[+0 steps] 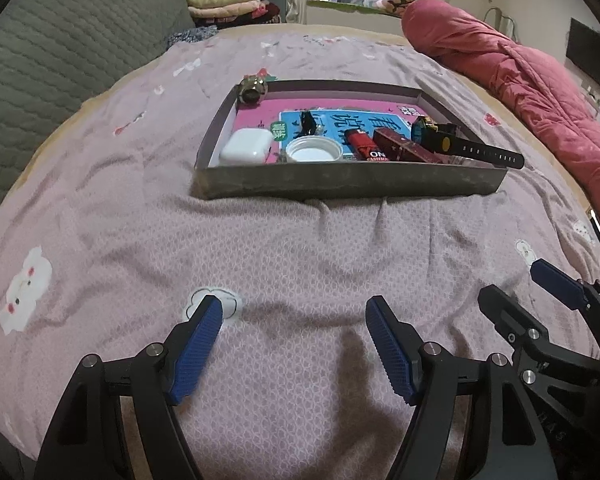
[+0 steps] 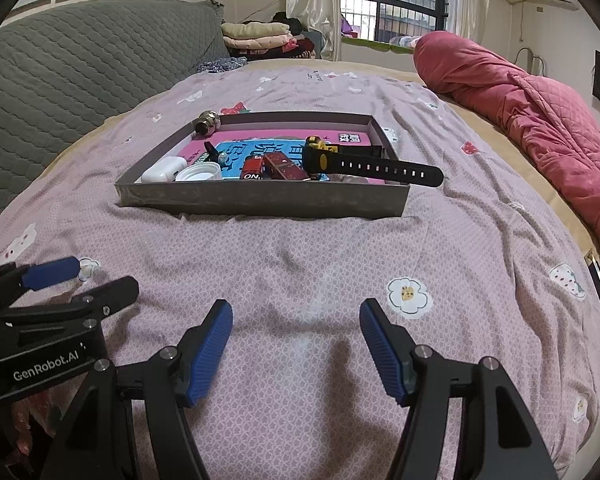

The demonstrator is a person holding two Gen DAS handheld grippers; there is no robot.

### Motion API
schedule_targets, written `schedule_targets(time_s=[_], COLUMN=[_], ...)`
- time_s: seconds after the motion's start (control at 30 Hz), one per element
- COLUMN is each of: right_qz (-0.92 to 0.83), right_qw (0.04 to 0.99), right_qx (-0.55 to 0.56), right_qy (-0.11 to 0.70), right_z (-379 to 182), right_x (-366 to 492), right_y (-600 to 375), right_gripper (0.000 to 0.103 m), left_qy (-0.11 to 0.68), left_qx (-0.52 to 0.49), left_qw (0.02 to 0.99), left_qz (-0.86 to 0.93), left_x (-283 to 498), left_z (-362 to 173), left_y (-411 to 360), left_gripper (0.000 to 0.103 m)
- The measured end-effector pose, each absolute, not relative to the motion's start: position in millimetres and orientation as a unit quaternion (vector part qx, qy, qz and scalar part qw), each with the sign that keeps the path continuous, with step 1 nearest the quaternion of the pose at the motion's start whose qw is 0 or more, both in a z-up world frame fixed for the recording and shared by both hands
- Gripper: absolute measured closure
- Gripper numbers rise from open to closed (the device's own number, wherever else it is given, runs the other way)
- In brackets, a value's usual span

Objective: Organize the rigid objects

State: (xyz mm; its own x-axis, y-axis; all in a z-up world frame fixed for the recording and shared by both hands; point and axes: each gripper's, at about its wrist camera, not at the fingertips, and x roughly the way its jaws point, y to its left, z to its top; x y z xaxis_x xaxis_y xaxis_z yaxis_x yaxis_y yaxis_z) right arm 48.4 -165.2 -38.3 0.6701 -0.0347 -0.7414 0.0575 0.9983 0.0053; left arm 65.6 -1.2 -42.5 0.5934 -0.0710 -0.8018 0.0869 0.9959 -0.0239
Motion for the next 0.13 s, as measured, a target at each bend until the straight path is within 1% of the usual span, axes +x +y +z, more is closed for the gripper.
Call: schedule_targets(time_s=[0.13], right_qz=[-0.026], right_qw=[0.914], right_qx=[0.014], right_qy=[0.405], right_z=[-38.1], right_x=[48.3], right_y=[-165.3], right_gripper=[0.037], left_qy=[0.443], left_qx=[0.019], left_qw=[0.896], left_qz=[-0.035], left_x=[64.2], left_z=[-40.5], left_y=[-1.2], left_gripper=[0.027])
